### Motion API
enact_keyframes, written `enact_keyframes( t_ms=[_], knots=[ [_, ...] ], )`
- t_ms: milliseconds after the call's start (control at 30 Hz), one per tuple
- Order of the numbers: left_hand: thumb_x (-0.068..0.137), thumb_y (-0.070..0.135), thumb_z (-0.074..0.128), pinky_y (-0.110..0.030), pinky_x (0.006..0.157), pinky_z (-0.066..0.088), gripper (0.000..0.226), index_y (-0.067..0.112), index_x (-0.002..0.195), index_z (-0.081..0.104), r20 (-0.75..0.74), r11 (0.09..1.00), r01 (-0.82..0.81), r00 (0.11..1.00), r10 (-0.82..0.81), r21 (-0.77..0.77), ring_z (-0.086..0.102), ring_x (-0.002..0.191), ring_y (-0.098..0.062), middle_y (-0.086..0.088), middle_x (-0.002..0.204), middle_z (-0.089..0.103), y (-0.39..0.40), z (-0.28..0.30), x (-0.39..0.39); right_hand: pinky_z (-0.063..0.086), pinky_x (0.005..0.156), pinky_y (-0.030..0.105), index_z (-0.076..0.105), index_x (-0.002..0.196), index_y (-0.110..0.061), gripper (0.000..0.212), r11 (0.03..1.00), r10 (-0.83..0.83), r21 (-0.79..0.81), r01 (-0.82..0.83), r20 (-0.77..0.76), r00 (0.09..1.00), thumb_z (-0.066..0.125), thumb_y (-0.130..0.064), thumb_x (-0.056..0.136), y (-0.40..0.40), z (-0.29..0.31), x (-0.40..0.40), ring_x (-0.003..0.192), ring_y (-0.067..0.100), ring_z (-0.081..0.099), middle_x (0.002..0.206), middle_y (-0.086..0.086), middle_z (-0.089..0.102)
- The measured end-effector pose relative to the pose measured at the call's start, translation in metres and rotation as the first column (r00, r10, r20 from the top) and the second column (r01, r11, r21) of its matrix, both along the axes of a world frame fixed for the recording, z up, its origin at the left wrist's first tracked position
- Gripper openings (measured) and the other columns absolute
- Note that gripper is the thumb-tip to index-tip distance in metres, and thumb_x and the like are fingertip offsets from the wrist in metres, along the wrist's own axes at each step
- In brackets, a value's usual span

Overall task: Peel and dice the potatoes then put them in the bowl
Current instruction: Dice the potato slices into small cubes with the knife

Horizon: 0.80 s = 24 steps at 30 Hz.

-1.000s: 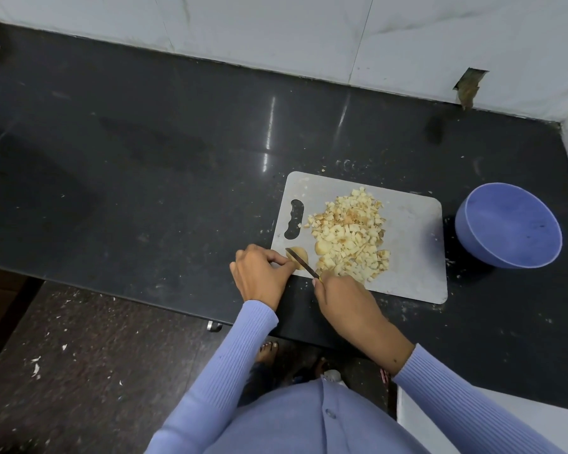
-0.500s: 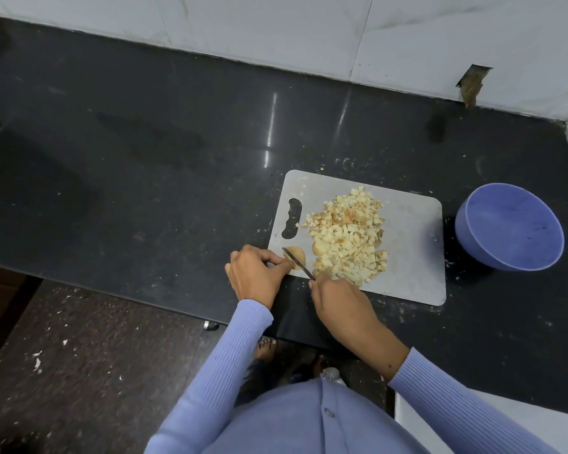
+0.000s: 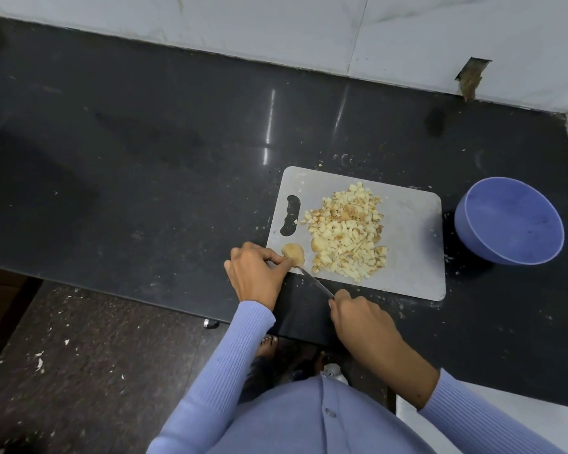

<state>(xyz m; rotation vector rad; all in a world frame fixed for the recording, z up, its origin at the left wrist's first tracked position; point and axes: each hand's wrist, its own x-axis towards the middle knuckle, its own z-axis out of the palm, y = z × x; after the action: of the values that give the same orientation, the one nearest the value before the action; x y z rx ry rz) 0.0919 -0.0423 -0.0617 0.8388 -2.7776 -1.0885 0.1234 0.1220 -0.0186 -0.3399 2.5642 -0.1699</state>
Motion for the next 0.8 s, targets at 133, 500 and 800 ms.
enact_keyframes(
  t_ms=[133,500,800],
  knots=[
    [0.073,0.029,0.080,-0.026,0.080,0.024,0.011,0.023,0.067,0.073,0.008,0.998,0.057,0.998,-0.057,-0.007,0.045,0.091,-0.017,0.004,0.084,0.061,-0.004,0.000,0.002,0.033,0.066,0.031,0.045,0.098,-0.012,0.029,1.000,-0.019,-0.019,0.020,0.054,0.998,0.026,-0.033,0.104,0.012,0.009,0.001,0.091,0.031,0.059,0.094,0.009,0.060],
    [0.079,-0.002,0.071,-0.023,0.086,0.044,0.036,0.013,0.112,0.071,-0.087,0.476,0.864,0.468,-0.879,-0.163,0.055,0.104,-0.014,0.002,0.113,0.063,-0.049,0.004,-0.044,0.036,0.056,0.029,0.053,0.079,-0.009,0.038,0.866,-0.404,-0.295,0.403,0.060,0.913,0.035,-0.034,0.102,0.034,0.008,0.006,0.061,0.016,0.051,0.067,0.004,0.054],
    [0.078,0.016,0.077,-0.022,0.074,0.046,0.021,0.010,0.098,0.075,-0.032,0.375,0.918,0.374,-0.927,-0.133,0.061,0.082,-0.015,0.000,0.101,0.063,-0.048,0.007,-0.062,0.042,0.060,0.034,0.053,0.078,-0.009,0.037,0.802,-0.512,-0.322,0.503,0.063,0.856,0.036,-0.032,0.101,0.022,0.001,0.019,0.064,0.020,0.054,0.069,0.006,0.055]
  ],
)
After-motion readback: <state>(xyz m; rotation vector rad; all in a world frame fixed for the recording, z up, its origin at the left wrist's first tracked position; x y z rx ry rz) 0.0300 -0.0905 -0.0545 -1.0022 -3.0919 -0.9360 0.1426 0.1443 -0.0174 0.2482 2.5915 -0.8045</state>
